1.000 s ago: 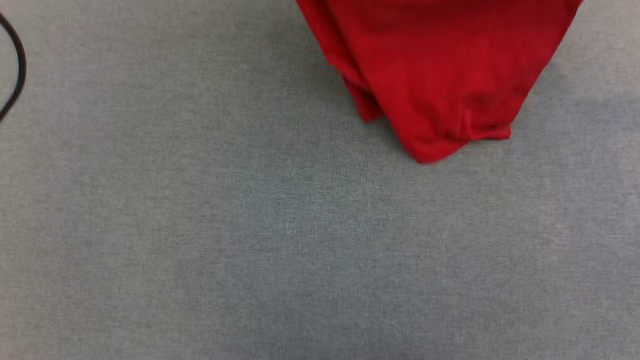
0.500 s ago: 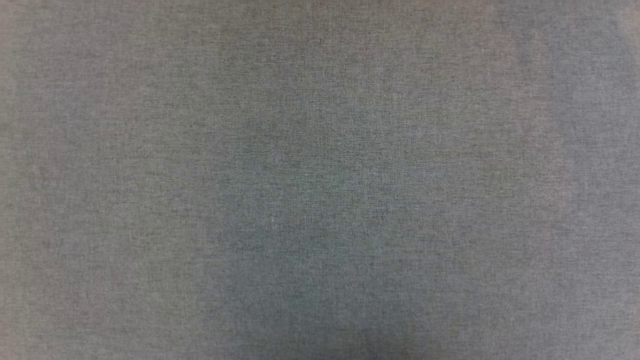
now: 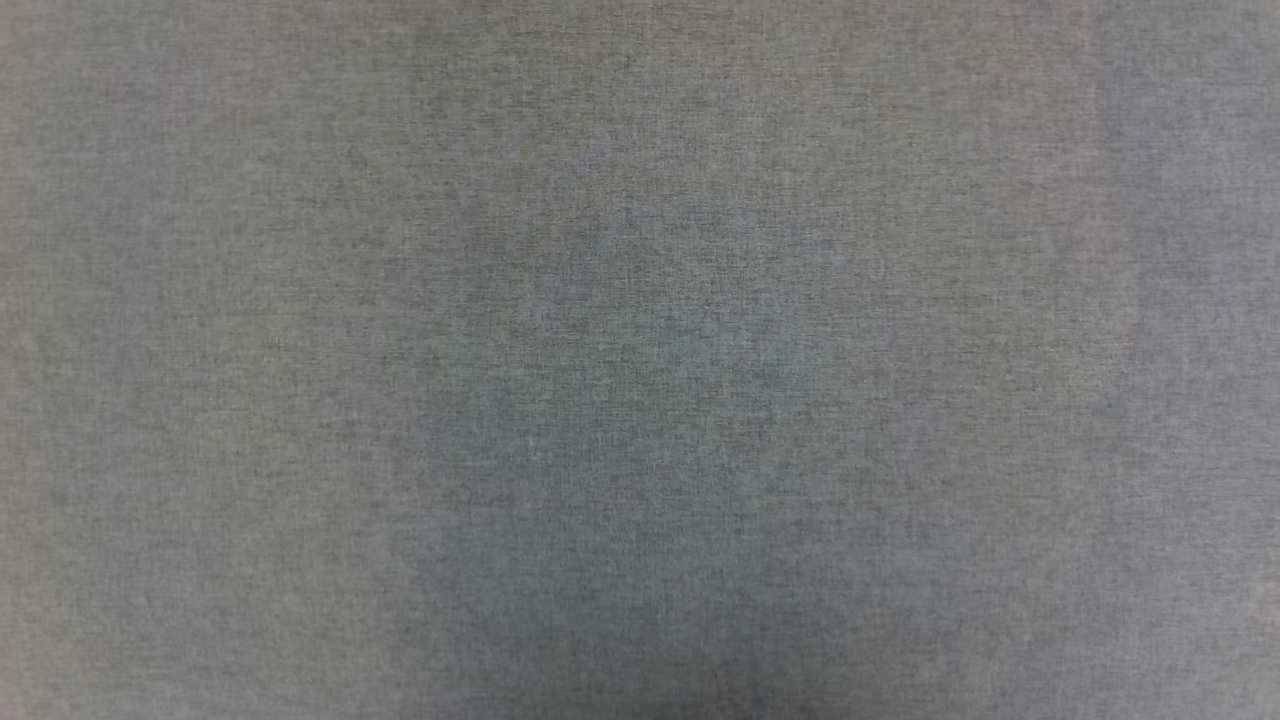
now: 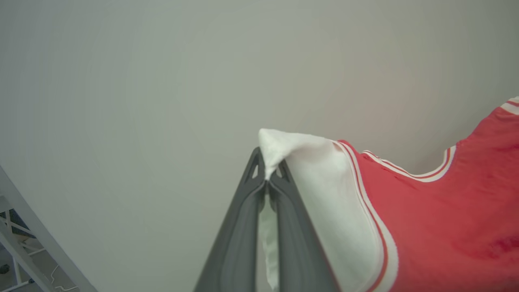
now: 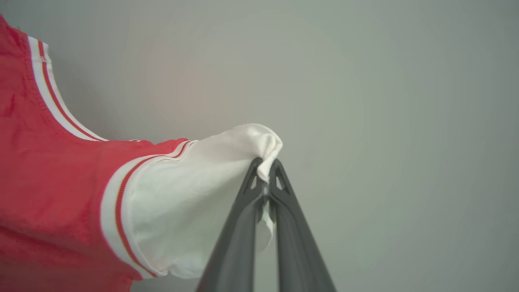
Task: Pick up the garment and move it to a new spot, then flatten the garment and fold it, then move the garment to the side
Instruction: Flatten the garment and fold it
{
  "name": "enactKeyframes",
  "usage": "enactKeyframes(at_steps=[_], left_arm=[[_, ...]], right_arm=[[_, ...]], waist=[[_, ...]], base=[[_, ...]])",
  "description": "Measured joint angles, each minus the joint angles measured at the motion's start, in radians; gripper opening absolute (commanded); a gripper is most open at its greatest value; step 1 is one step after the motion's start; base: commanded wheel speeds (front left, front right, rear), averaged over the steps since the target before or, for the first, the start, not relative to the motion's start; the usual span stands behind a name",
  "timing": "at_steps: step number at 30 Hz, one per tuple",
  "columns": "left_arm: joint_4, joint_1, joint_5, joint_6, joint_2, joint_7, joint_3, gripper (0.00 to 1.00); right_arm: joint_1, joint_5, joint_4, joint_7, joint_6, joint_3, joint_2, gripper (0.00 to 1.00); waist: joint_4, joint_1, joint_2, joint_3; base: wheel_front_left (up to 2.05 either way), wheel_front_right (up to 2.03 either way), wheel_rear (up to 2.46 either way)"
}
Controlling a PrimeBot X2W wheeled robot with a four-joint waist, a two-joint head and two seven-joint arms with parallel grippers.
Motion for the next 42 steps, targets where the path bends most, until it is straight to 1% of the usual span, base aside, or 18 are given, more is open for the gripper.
enactKeyframes(at_steps=[3,7,12,18,23,26,29,34,37,42], left_arm=[[0.019,0.049,-0.013,-0.004,-0.001,-0.024,-0.016,0.0],[0.022,0.139,-0.035,-0.004,0.002,-0.044,-0.054,0.0],[-0.01,0.275,-0.087,-0.004,0.028,-0.081,-0.095,0.0],[-0.067,0.479,-0.136,-0.004,0.059,-0.119,-0.125,0.0],[-0.126,0.684,-0.159,0.002,0.087,-0.137,-0.136,0.0],[-0.175,0.81,-0.187,0.022,0.099,-0.141,-0.137,0.0],[-0.233,0.95,-0.213,0.044,0.125,-0.146,-0.129,0.0],[-0.342,1.163,-0.255,0.098,0.171,-0.15,-0.125,0.0],[-0.407,1.276,-0.267,0.133,0.19,-0.15,-0.128,0.0],[-0.458,1.421,-0.279,0.174,0.222,-0.15,-0.147,0.0]], right_arm=[[0.027,0.031,0.028,-0.032,0.0,0.044,0.012,0.0],[0.105,0.076,0.055,-0.078,0.0,0.092,0.03,0.0],[0.229,0.142,0.062,-0.131,0.0,0.153,0.03,0.0],[0.417,0.23,0.025,-0.18,0.0,0.225,0.016,0.0],[0.595,0.294,-0.034,-0.214,0.0,0.273,-0.015,0.0],[0.704,0.313,-0.076,-0.225,0.0,0.301,-0.036,0.0],[0.822,0.341,-0.116,-0.236,0.0,0.313,-0.056,0.0],[1.004,0.361,-0.182,-0.24,0.0,0.322,-0.106,0.0],[1.122,0.37,-0.216,-0.24,0.0,0.312,-0.137,0.0],[1.278,0.39,-0.251,-0.24,0.0,0.262,-0.168,0.0]], waist=[[-0.005,0.0,0.0,-0.003],[-0.008,0.0,0.0,-0.022],[-0.009,-0.0001,0.0,-0.066],[-0.005,-0.0001,0.0,-0.136],[-0.001,-0.0001,0.0,-0.207],[0.002,-0.0002,0.0,-0.25],[0.003,-0.0002,0.0,-0.294],[0.004,-0.0003,0.0,-0.364],[0.005,-0.0003,0.0,-0.404],[0.004,-0.0002,0.0,-0.458]], base=[[0.0,0.0,0.0],[0.0,0.0,0.0],[0.0,0.0,0.0],[0.0,0.0,0.0],[0.0,0.0,0.0],[0.0,0.0,0.0],[0.0,0.0,0.0],[0.0,0.0,0.0],[0.0,0.0,0.0],[0.0,0.0,0.0]])
